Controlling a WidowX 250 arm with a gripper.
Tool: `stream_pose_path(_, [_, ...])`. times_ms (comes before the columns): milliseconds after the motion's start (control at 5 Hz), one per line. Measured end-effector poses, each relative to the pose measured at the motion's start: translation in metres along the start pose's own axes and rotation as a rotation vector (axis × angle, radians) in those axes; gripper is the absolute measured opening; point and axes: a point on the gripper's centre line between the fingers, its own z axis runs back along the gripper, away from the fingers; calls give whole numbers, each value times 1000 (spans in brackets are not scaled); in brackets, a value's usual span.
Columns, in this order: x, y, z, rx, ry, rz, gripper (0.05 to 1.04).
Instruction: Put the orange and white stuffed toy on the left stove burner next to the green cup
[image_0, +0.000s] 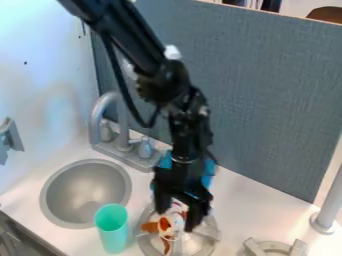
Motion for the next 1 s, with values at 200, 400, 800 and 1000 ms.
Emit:
stream_pose_path(200, [-3,-38,-1,16,9,-95,1001])
stream_pose_path(400, [-4,-85,3,53,18,-204,1001])
stream_pose_path(800, [-8,-139,-3,65,-15,-290,1001])
stream_pose_path(1000, [7,-154,-2,57,-64,-275,1001])
